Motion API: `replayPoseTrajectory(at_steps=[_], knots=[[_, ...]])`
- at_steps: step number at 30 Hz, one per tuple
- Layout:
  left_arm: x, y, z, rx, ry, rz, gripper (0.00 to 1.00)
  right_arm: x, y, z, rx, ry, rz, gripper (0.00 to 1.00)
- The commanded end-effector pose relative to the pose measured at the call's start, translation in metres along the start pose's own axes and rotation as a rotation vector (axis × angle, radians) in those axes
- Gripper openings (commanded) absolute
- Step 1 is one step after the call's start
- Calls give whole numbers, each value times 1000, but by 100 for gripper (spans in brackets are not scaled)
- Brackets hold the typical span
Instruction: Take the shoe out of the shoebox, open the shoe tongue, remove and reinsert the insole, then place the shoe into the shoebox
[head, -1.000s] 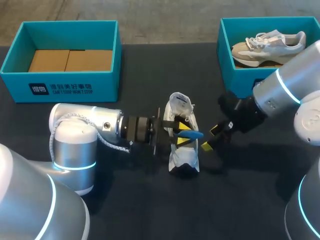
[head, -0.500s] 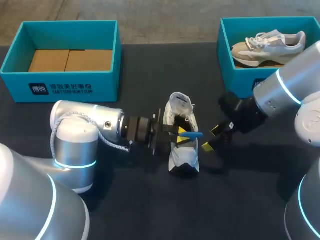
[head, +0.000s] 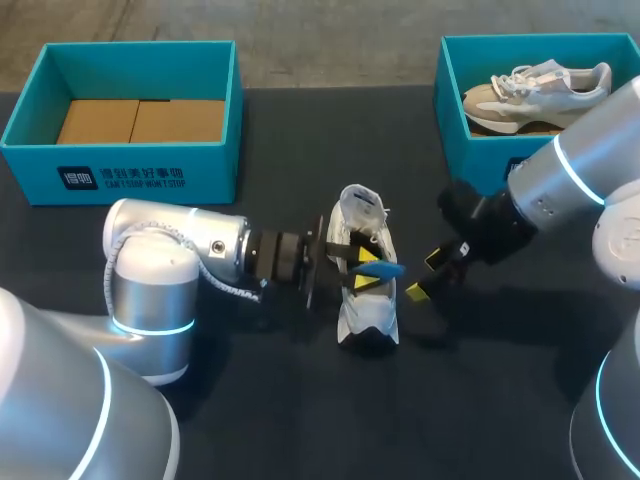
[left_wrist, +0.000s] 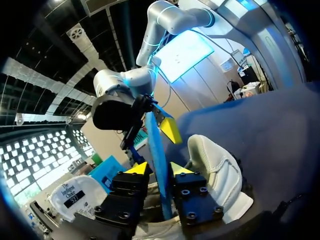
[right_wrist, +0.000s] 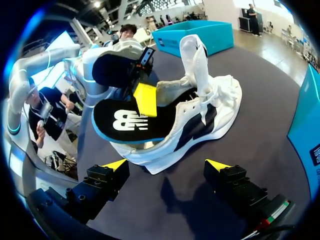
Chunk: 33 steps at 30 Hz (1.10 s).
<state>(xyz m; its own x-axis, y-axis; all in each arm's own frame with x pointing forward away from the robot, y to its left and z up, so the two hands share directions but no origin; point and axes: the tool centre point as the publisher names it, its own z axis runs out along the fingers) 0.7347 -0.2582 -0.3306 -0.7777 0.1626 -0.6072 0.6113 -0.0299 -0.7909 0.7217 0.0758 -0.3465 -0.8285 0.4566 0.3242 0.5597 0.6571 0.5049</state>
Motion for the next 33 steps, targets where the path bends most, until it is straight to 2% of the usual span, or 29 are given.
replayPoseTrajectory(at_steps=[1,4,7,9,22,33], knots=[[-2,-9,-3,6,-8,15,35,1,0,1,0,-4,3,100],[-4,-14,-3,14,-8,23,34,1,0,1,-2,-5,4,100],[-3,-16,-3,18,-3,24,22,1,-1,1,-4,-7,5,100],[-2,-16,-2,24,13,17,0,1,-1,1,-5,-8,4,100],[4,4,-2,15,94,18,0,-1,-2,-1,-3,-14,8,100],[6,17,-3,-19,102,1,0,-2,-4,-2,3,-21,12,100]])
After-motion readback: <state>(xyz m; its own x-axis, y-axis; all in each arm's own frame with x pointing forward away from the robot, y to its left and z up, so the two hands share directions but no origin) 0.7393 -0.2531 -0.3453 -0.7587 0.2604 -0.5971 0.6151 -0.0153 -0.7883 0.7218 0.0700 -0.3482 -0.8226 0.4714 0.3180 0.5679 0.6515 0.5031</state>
